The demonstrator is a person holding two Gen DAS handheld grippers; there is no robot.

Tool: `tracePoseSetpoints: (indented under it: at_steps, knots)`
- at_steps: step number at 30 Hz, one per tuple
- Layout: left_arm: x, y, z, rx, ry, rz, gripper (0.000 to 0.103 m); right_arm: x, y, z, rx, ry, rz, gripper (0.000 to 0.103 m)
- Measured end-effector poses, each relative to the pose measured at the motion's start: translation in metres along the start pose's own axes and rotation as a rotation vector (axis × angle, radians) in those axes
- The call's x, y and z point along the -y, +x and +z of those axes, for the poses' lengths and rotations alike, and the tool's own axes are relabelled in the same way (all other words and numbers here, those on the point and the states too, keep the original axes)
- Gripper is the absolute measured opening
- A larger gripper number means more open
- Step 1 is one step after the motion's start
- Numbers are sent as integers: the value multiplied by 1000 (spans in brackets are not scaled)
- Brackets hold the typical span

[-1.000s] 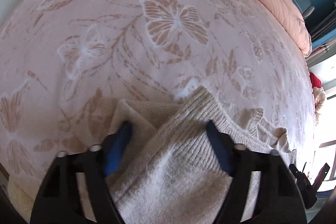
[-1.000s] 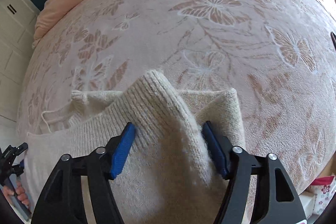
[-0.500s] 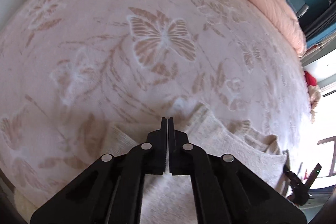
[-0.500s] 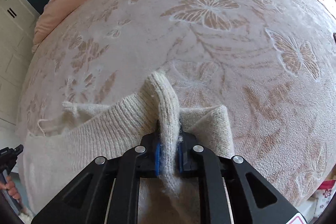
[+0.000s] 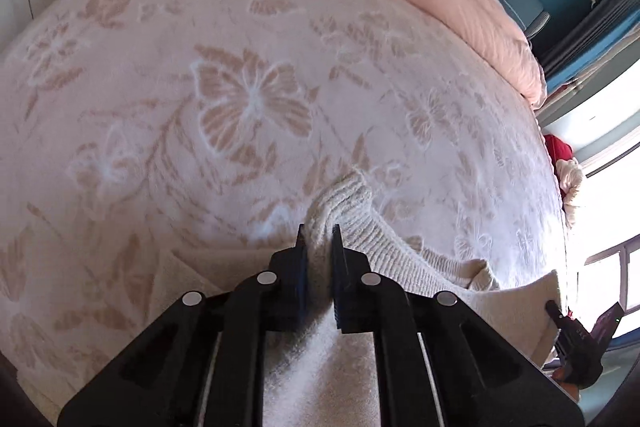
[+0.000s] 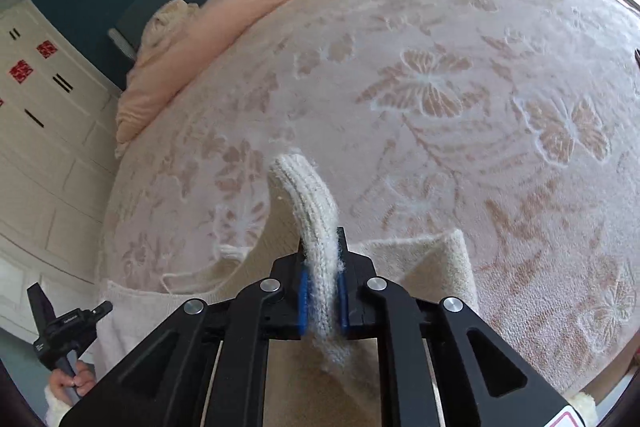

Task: Fold small clothes

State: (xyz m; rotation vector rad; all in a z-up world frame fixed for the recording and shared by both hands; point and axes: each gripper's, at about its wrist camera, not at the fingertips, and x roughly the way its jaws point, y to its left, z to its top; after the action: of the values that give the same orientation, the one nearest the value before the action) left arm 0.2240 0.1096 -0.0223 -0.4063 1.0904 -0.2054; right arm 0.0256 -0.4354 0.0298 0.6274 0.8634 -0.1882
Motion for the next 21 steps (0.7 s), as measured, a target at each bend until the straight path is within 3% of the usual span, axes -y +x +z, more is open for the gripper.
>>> tracePoseSetpoints:
  at_steps: [2,5,7,8,12,13,15,17,19,21]
  knots:
    - [-2,4,8,4,14,50,9,7,23,2,-49,-19,-61,11]
    - [-11,48,7,-65,53,177,10,32,83,-13,-244,-38,-212,10]
    - [-17,71,-3,-142,67,221,11,26,71,-12,-196,-48,-210,11]
    - [-15,64,-5,-115,70,226,14,19,56,-9,-158,-47,-206,17]
    - [10,1,-17,16,129,217,19,-31,-3,-23,-39,-169,-183,20]
    - [20,-15,-23,44,151,213,22,-50,-6,-35,-62,-219,-137,20]
    - [41,-32,-40,61,170,182,44,-90,1,-69,-148,-301,-37,20]
    - [59,-30,-66,24,186,147,49,-124,16,-110,-242,-384,56,19]
    - [72,-9,-96,-56,231,133,49,-139,35,-139,-279,-458,32,10]
    - [69,15,-120,-116,245,177,48,-122,48,-146,-308,-423,-37,9]
